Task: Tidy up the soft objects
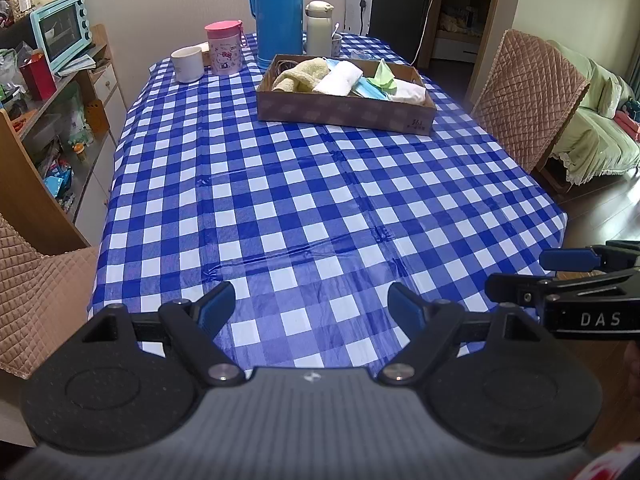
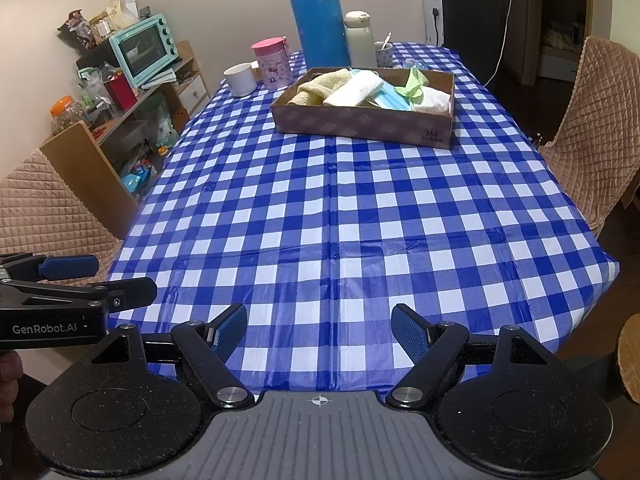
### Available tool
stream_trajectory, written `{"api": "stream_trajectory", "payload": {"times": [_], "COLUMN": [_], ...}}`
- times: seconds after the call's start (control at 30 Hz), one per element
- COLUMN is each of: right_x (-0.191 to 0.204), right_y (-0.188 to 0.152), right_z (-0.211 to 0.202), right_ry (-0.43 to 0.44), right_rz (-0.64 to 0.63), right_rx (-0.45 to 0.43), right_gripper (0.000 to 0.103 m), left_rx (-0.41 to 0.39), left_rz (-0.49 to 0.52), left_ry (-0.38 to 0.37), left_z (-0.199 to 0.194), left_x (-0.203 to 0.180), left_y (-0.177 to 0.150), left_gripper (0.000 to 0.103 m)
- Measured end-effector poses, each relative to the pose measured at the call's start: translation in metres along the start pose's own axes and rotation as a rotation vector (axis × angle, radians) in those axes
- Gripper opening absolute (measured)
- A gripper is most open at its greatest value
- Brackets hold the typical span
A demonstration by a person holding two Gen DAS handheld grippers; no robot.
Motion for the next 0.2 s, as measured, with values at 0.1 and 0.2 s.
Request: {"api": "stream_trajectory", "payload": {"times": [0.1,0.2], "right_x": [-0.0016,-0.002], "right_y": [-0.0004,0.0003], "right_z": [0.0018,0.0038], "right_ry": [0.0,-0.002], "right_rz": [0.0,0.0], "right_rx": [0.003,0.006], "right_gripper": [0.079,0.079], "left_rx": [-0.001,0.004], "left_rz": [0.004,0.003], "left_ry": [0.001,0.003], "left_z": [0.0025,0.008], "left_x": [0.0001,-0.0017], "left_y": [-0.0003,-0.0001], "left_gripper": [0.082,0.082]}}
Point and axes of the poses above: each gripper's, at about its wrist camera, not at the fingertips, and z roughly the way its jaws point, x to its left, y to its top, the point moved 5 cm from there along z, roughly the way its jaws point, and after that the axes turned 9 degrees about -x, right-handed, at the moved point
